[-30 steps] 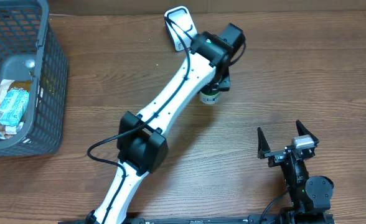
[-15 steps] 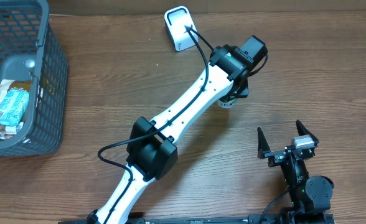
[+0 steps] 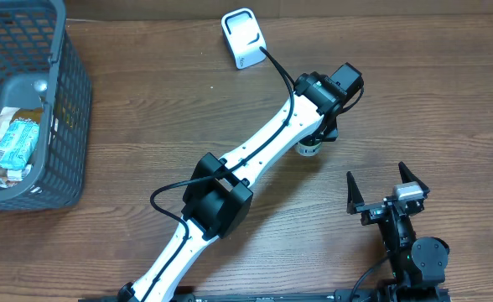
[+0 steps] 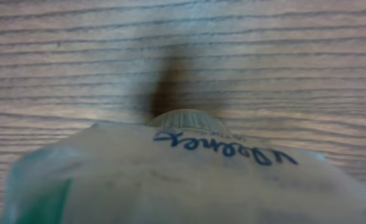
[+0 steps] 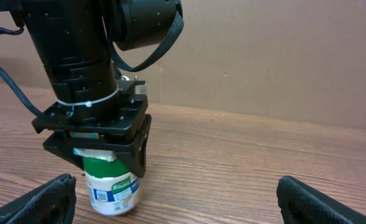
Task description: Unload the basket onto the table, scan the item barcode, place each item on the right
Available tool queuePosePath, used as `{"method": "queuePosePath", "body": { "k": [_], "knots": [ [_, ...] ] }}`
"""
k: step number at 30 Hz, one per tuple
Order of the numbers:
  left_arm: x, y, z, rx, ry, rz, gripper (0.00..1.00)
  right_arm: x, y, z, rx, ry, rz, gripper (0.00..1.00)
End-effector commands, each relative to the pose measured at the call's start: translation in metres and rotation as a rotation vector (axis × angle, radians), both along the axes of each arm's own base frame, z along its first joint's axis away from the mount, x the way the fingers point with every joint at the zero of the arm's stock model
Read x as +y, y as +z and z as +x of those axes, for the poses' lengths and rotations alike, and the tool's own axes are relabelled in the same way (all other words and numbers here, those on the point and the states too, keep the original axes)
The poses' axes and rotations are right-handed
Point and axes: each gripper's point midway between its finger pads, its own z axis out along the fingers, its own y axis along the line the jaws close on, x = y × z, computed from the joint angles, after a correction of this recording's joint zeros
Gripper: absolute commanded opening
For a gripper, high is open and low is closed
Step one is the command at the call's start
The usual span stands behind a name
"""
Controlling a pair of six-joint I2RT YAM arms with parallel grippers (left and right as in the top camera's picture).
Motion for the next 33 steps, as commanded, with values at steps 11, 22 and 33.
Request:
{"method": "queuePosePath", "body": {
  "k": [11,22,33],
  "knots": [
    [-0.0080,-0.0025,-0.0061,0.013,0.003,-0.015,0.31,0.0020,-0.0030,-0.0001,0.000,0.010,-0.004,1.00],
    [-0.0064,-0.0024,-0.0042,0.001,0.001,-0.003,0.40,0.0020,-0.0029,-0.0001,0.000,0.010,-0.004,1.00],
    [-0.0032,-0.0012,-0.0004,-0.049,-0.016,0.044,0.39,0.0019,-0.0029,-0.0001,0.000,0.010,-0.004,1.00]
  ]
}}
